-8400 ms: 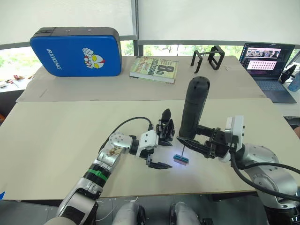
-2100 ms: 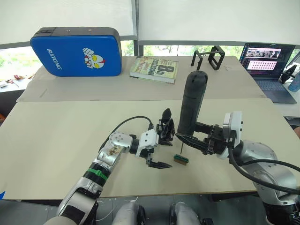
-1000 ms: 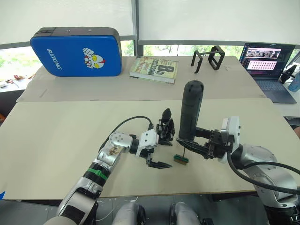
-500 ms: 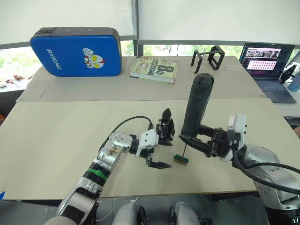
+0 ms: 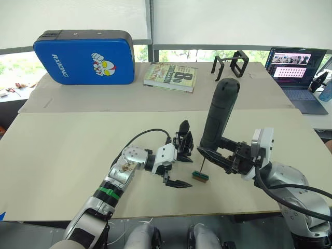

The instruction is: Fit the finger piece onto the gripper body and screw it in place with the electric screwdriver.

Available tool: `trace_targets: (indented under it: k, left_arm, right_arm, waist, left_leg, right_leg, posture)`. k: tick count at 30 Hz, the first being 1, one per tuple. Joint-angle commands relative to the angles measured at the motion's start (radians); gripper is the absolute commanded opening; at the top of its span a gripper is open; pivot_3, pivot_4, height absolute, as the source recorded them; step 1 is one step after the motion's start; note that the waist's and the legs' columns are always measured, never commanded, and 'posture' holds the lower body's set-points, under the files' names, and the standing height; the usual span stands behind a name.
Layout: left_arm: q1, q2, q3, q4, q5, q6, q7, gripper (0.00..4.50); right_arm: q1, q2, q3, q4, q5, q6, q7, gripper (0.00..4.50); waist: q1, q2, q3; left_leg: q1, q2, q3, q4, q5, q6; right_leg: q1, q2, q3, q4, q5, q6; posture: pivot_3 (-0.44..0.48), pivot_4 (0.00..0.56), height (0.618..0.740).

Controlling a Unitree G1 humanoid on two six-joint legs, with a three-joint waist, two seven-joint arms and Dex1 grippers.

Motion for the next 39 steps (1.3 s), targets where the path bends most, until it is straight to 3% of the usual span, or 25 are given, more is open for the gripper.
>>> trace_targets:
  k: [1,39]
  left_arm:
    - [-0.001,-0.005,-0.004,-0.033,-0.013,-0.005,-0.005,4.5]
    - [-0.007,-0.002,0.002,-0.031,-0.007,-0.012,0.004,4.5]
  right_arm:
    - [-0.011,-0.005,-0.025,-0.042,0.008,-0.036,0.0,1.9]
    - [0.003,0.013,-0.017,-0.011,-0.021,-0.053,0.037,1.9]
  waist:
    - [0.0,0.0,0.0]
    - [0.0,0.0,0.0]
  left_leg:
    - [0.0,0.0,0.0,0.0,0.0,0.0]
    - [0.0,0.0,0.0,0.0,0.0,0.0]
  right_leg:
    - [0.0,0.0,0.0,0.0,0.0,0.0]
    - [0.0,0.0,0.0,0.0,0.0,0.0]
  posture:
    - [0.0,0.15,0.74]
    - [0.0,0.15,0.74]
